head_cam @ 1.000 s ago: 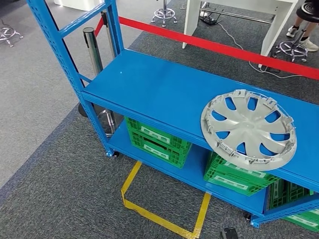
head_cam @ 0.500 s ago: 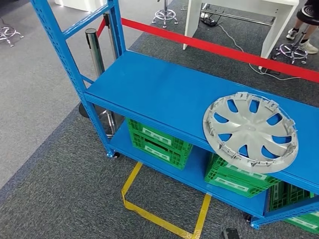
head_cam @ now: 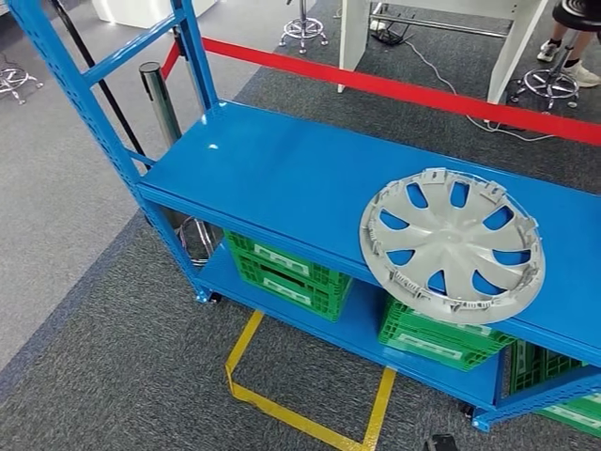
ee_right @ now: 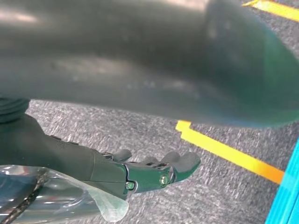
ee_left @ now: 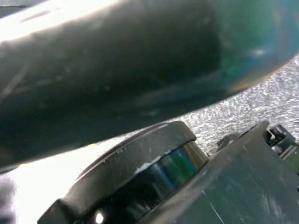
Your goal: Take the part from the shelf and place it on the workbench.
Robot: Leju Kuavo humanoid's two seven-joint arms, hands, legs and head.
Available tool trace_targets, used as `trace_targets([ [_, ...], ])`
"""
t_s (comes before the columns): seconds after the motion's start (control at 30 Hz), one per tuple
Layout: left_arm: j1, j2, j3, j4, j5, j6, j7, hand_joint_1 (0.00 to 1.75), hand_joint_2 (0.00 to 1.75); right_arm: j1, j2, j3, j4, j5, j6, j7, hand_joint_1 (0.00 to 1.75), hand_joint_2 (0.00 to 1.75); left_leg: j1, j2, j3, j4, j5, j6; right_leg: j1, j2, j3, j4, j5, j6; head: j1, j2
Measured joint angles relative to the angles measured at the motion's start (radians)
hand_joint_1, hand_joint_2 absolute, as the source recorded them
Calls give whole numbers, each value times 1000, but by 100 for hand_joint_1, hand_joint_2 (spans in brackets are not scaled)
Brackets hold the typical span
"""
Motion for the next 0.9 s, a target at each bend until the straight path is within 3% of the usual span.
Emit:
trace_targets([
  [0.07, 0, 0, 0, 0, 0, 0, 0, 0, 0, 0, 0, 0, 0, 0, 0, 0, 0, 0, 1, -1, -62, 130, -56, -5, 2, 3, 1, 0, -2, -5, -1, 0],
  [0.1, 1, 0, 0, 0, 0, 0, 0, 0, 0, 0, 0, 0, 0, 0, 0, 0, 0, 0, 1, -1, -87, 179, -69, -5, 3, 6, 2, 0, -3, -6, -1, 0],
  [0.13, 2, 0, 0, 0, 0, 0, 0, 0, 0, 0, 0, 0, 0, 0, 0, 0, 0, 0, 1, -1, -98, 196, -62, -4, 4, 10, 3, 0, -4, -7, -1, 0],
  [0.17, 3, 0, 0, 0, 0, 0, 0, 0, 0, 0, 0, 0, 0, 0, 0, 0, 0, 0, 0, -2, -92, 175, -37, 0, 4, 14, 5, 0, -4, -7, -1, 0],
  [0.23, 3, 0, 0, 0, 0, 0, 0, 0, 0, -1, 0, -1, 0, 0, 0, 0, 0, 0, -1, -12, -44, 57, 38, 11, 5, 24, 8, 0, -6, -7, -1, 0],
  [0.3, 2, 0, 0, -1, 0, 0, 0, 0, 0, -2, 0, -1, 0, 0, 0, 0, 0, 0, -4, -24, -2, -42, 73, 21, 7, 33, 6, 1, -6, -1, 0, 0],
  [0.4, 1, 0, 0, -1, 0, 0, 1, 0, 0, -1, 0, -1, 0, 0, 0, 0, 0, 0, -7, -24, 7, -75, 68, 28, 6, 38, -1, -3, -4, 15, 0, 0],
  [0.47, 2, -1, 0, -2, -1, 0, 2, 0, 0, 0, 0, -1, 0, 1, 0, 0, 0, 0, -3, -18, 12, -89, 74, 37, 7, 31, -14, 19, -22, 23, 2, 0],
  [0.57, 2, -2, 0, -3, -4, -2, 2, 0, 0, -3, 0, -2, 0, 4, 0, 1, 0, 0, -4, -5, 15, -96, 76, 47, 8, 18, -92, 177, -104, 27, 7, 0],
  [0.63, 3, -3, 0, -3, -5, -3, 4, 0, 0, -1, 0, -3, 0, 6, 1, 2, 0, 0, -8, 3, 16, -95, 75, 50, 8, 15, -133, 257, -122, 29, 7, 0],
  [0.67, 3, -3, 0, -3, -5, -4, 4, 0, 0, 1, 0, -5, 0, 7, 1, 3, 0, 0, -9, 6, 17, -95, 74, 50, 8, 14, -129, 246, -104, 29, 7, 0],
  [0.7, 3, -4, 0, -3, -6, -4, 4, 0, 0, 1, 0, -7, 0, 8, 1, 3, 0, 0, -9, 9, 19, -94, 73, 49, 8, 10, -106, 199, -71, 29, 7, 0],
  [0.77, 2, -5, 0, -4, -6, -4, 5, 0, 0, -1, 0, -11, 0, 10, 1, 4, 0, 0, -12, 14, 22, -89, 67, 44, 11, -8, -40, 68, -14, 25, 7, 0],
  [0.83, 2, -6, 0, -6, -7, -4, 5, 0, 0, -5, 0, -13, 0, 14, 2, 4, 0, 0, -16, 19, 21, -82, 63, 35, 14, -21, -3, -1, -1, 16, 6, 0],
  [0.9, 2, -6, 0, -7, -8, -4, 5, 0, 0, -5, 0, -16, 0, 19, 3, 5, 0, 0, -17, 25, 20, -80, 62, 28, 16, -16, 2, -6, -2, 6, 5, 0],
])
